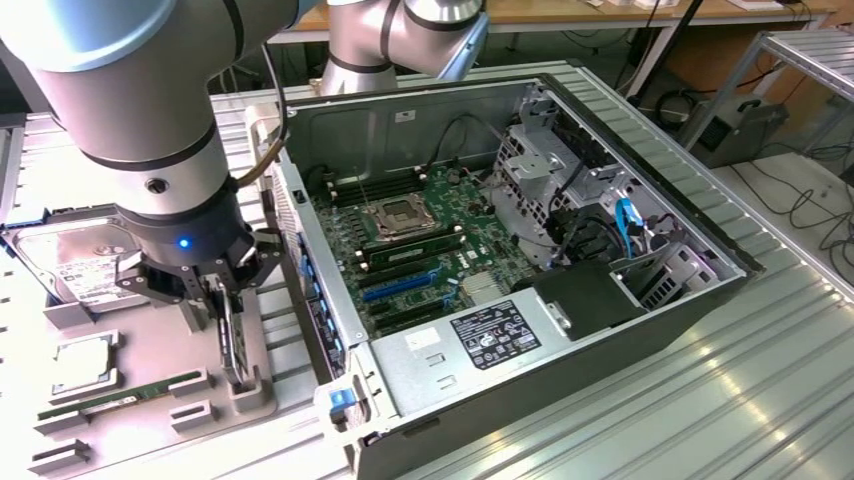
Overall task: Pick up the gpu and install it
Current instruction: 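Pick up the gpu and move the gpu toward the slot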
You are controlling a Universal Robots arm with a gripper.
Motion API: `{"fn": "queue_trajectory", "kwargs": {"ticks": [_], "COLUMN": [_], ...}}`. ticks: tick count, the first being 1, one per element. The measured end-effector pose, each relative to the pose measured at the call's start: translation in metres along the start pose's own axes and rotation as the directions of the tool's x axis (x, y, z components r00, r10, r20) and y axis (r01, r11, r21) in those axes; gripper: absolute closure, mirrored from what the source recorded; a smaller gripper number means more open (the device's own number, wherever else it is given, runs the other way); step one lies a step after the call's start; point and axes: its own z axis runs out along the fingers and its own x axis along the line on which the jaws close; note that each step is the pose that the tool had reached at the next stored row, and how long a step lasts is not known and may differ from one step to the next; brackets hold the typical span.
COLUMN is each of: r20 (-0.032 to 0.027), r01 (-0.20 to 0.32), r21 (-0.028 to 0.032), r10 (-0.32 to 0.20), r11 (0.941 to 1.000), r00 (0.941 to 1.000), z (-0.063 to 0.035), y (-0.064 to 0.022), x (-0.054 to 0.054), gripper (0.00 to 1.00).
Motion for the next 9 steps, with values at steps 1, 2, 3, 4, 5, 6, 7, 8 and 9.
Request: {"fn": "queue_trajectory", "kwargs": {"ticks": [1,2,3,4,5,6,7,8,9], "r20": [0.0000,0.0000,-0.0001,-0.0001,0.0000,0.0000,0.0001,0.0000,0.0000], "r01": [0.000,0.000,0.000,0.000,0.000,0.000,0.000,0.000,0.000], "r21": [0.0000,0.0001,0.0001,0.0001,0.0000,-0.0001,-0.0001,0.0000,-0.0001], "r10": [0.000,0.000,0.000,0.000,0.000,0.000,0.000,0.000,0.000], "r11": [1.0000,1.0000,1.0000,1.0000,1.0000,1.0000,1.0000,1.0000,1.0000], "r00": [1.0000,1.0000,1.0000,1.0000,1.0000,1.0000,1.0000,1.0000,1.0000], "z": [-0.0003,-0.0005,-0.0009,-0.0012,-0.0015,-0.0017,-0.0019,-0.0022,-0.0024], "y": [0.0000,0.0000,0.0000,0.0000,0.0001,0.0001,0.0001,0.0001,0.0001], "x": [0.0000,0.0000,0.0000,0.0000,0.0000,0.0000,0.0000,0.0000,-0.0001], "gripper": [0.74,0.74,0.74,0.74,0.74,0.74,0.74,0.74,0.74]}}
